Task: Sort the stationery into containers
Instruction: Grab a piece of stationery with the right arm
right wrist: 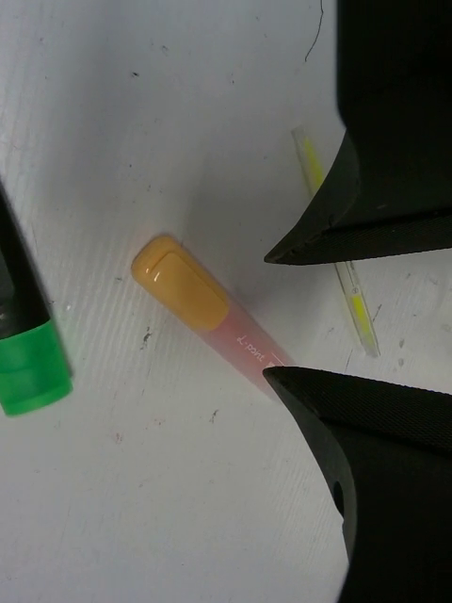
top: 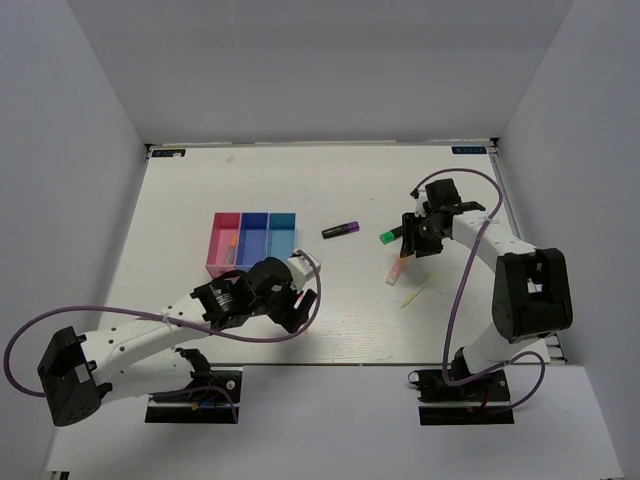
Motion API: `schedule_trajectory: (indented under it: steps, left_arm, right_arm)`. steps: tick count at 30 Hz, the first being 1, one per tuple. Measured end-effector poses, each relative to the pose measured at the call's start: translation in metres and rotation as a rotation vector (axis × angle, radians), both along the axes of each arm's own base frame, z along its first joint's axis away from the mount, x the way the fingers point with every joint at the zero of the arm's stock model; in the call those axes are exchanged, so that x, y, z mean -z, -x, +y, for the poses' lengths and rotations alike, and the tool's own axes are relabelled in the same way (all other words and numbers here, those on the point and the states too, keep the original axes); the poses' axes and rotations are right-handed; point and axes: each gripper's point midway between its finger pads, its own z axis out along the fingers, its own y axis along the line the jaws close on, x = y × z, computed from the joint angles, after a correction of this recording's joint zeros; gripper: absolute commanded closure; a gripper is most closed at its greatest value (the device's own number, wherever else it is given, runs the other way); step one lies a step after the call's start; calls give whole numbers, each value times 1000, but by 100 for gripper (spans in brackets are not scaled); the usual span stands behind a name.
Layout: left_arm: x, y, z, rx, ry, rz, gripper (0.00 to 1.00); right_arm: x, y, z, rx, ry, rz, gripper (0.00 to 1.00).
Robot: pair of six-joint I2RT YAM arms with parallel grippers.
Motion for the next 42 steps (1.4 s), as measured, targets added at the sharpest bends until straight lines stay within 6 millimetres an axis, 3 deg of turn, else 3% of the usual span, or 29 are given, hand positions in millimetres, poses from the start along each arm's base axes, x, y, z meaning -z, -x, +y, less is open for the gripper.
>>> schedule_trajectory:
  steps: [9, 15, 23, 29, 37, 42]
  left_arm:
    - [-18, 4, 41, -73, -26, -103, 16]
    - [-2, 9, 78, -125, -98, -144, 15]
    - [4, 10, 90, -145, -133, -155, 15]
    - [4, 11, 92, -147, -138, -154, 15]
    - [1, 11, 94, -151, -131, -162, 15]
    - [-2, 10, 96, -159, -120, -174, 15]
  right_arm:
    - [16, 7, 9, 42, 53, 53, 50]
    - [41, 10, 13, 43, 138, 107, 48]
    - [45, 8, 13, 56, 205, 88, 48]
    - [47, 4, 13, 52, 250, 71, 61]
    - [46, 3, 31, 7, 147, 103, 98]
    - [43, 12, 53, -75, 33, 147, 100]
